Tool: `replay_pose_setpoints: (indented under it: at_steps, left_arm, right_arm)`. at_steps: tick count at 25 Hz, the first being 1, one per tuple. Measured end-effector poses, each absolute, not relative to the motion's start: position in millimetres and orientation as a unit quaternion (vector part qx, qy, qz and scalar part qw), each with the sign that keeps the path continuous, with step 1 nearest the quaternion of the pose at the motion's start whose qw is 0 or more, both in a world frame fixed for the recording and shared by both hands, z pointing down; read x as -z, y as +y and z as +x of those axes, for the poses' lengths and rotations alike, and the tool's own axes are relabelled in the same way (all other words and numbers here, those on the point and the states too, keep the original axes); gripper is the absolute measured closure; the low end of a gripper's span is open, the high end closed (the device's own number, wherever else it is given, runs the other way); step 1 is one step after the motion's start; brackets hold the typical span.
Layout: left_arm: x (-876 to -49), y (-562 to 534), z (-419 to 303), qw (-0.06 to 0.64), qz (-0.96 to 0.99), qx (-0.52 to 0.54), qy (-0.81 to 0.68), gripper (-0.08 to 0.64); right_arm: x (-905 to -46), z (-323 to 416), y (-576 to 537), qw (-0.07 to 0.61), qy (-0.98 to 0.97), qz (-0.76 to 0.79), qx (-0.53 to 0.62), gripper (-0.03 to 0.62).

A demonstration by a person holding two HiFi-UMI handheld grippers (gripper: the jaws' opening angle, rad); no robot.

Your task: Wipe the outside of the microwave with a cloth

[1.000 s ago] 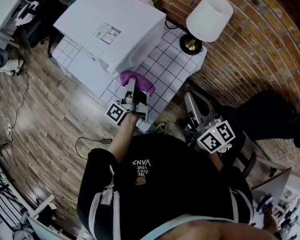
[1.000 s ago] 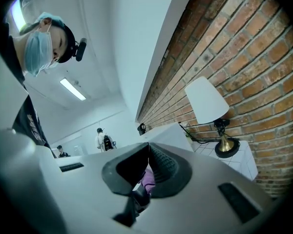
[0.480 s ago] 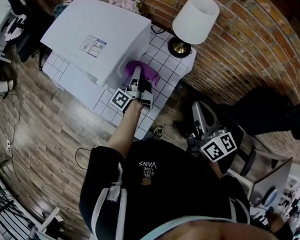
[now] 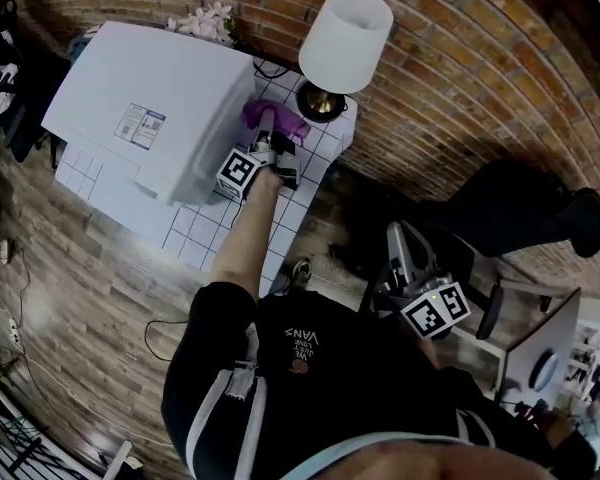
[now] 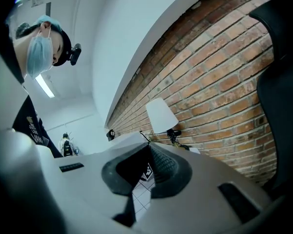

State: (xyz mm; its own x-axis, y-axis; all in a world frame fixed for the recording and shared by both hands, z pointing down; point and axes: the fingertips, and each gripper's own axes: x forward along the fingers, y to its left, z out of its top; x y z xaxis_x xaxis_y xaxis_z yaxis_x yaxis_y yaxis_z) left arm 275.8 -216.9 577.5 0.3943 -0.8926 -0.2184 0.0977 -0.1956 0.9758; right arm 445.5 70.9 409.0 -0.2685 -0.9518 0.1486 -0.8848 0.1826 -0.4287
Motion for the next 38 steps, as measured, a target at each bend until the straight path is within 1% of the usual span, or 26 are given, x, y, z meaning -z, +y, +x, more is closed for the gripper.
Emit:
replay_pose_setpoints:
  at_steps: [5, 10, 13, 17, 20, 29, 33, 38]
  left_arm:
    - [-577, -235, 295, 0.557, 0.638, 0.436, -0.304, 0.428]
    - [-577, -232, 298, 0.562, 0.65, 0.418, -0.294, 0.428]
    - [-569, -215, 297, 0.56, 0.66, 0.416, -0.279, 0.428]
    - [-558, -171, 291, 0.571, 0.644, 0.445, -0.247, 0.428]
    - [-565, -133, 271, 0.575, 0.629, 0.453, -0.26, 0.428]
    - [-610, -45, 171, 0.556, 0.573, 0.476, -0.368, 0.428]
    - [-624, -29, 141, 0.546, 0.546, 0.494, -0.399, 0.428]
    - [-631, -38, 133, 0.542, 0.539, 0.498, -0.41, 0.428]
  right_arm:
    - [-411, 457, 74, 0.073, 0.758, -0.61, 0.221, 0.592]
    - [-409, 455, 71, 0.076, 0.76, -0.606, 0.221, 0.592]
    - [-408, 447, 67, 0.078, 0.767, -0.596, 0.222, 0.592]
    - [-407, 430, 56, 0.08, 0.787, -0.57, 0.222, 0.592]
    - [-404, 410, 47, 0.082, 0.808, -0.541, 0.221, 0.592]
    - [-402, 354, 30, 0.075, 0.855, -0.46, 0.226, 0.592]
    - [-404, 339, 29, 0.071, 0.864, -0.443, 0.229, 0.592]
    - [-405, 335, 31, 0.068, 0.865, -0.441, 0.231, 0.592]
